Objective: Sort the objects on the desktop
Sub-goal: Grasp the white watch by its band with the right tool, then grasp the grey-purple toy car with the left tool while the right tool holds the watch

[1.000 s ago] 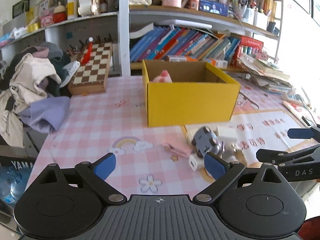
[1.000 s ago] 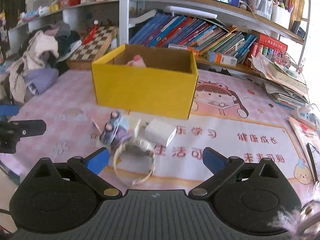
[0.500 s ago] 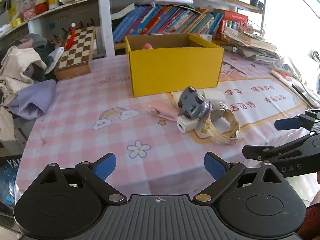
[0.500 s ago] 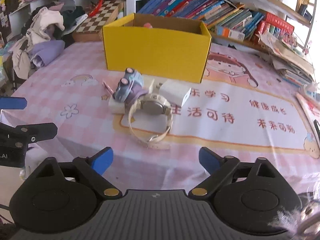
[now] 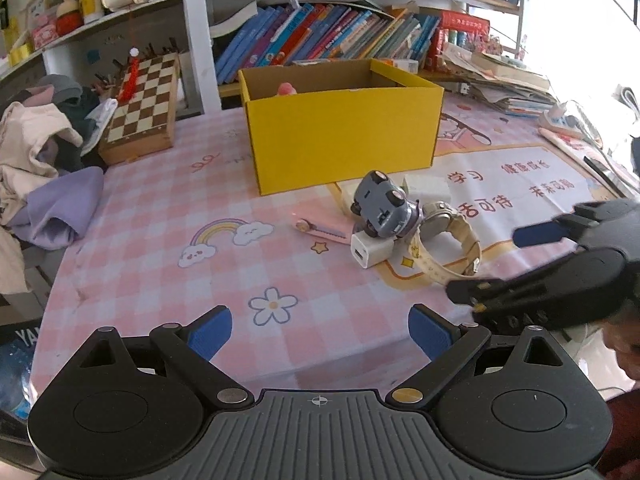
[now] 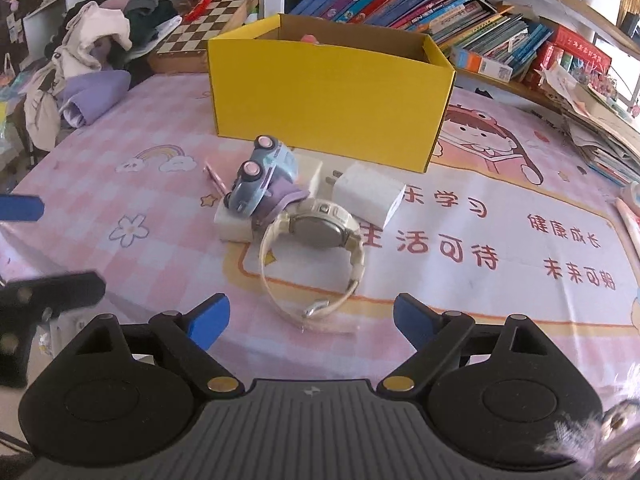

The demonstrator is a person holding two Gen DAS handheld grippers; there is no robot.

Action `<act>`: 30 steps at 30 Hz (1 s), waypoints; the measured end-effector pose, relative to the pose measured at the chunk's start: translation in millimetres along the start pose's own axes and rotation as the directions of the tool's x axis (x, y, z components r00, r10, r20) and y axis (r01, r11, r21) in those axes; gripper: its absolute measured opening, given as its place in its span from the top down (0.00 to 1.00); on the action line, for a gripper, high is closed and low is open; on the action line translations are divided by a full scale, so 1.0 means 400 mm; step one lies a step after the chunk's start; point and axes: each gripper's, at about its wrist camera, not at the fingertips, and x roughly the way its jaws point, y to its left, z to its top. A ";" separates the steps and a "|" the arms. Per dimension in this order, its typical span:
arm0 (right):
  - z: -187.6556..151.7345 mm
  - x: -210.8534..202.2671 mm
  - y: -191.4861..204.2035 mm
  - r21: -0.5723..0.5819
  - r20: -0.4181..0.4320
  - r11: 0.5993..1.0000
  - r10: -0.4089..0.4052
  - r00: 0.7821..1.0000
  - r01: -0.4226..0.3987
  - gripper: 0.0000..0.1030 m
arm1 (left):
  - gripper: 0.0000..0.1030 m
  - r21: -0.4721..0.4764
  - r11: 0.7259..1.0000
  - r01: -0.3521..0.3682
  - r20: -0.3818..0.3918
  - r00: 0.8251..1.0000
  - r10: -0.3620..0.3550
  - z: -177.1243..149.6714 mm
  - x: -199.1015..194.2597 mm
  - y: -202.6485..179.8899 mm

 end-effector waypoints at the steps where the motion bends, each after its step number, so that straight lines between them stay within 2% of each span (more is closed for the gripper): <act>1: 0.006 0.009 -0.002 0.002 -0.005 1.000 0.000 1.000 0.000 0.13 | 0.06 0.003 1.000 0.002 -0.003 1.000 -0.002 0.002 0.002 -0.001; 11: 0.050 0.077 -0.003 -0.003 -0.030 1.000 0.017 0.999 -0.018 0.13 | 0.06 0.017 1.000 -0.006 -0.035 0.999 0.007 0.023 0.025 -0.007; 13: 0.055 0.084 -0.006 -0.008 -0.028 1.000 0.025 0.999 -0.025 0.21 | 0.06 0.020 1.000 -0.005 -0.040 0.999 0.006 0.028 0.031 -0.010; 15: 0.061 0.091 -0.012 -0.007 -0.031 0.999 0.039 0.999 -0.039 0.37 | 0.06 0.026 1.000 -0.001 -0.046 0.999 0.003 0.034 0.040 -0.015; 17: 0.065 0.092 -0.021 -0.005 -0.031 0.999 0.051 0.998 -0.051 0.39 | 0.06 0.033 0.999 0.003 -0.052 0.999 -0.001 0.039 0.048 -0.020; 30: 0.073 0.069 -0.102 -0.003 -0.031 1.000 0.011 0.999 -0.011 0.42 | 0.07 0.084 0.995 0.050 -0.043 0.998 -0.046 0.087 0.108 -0.075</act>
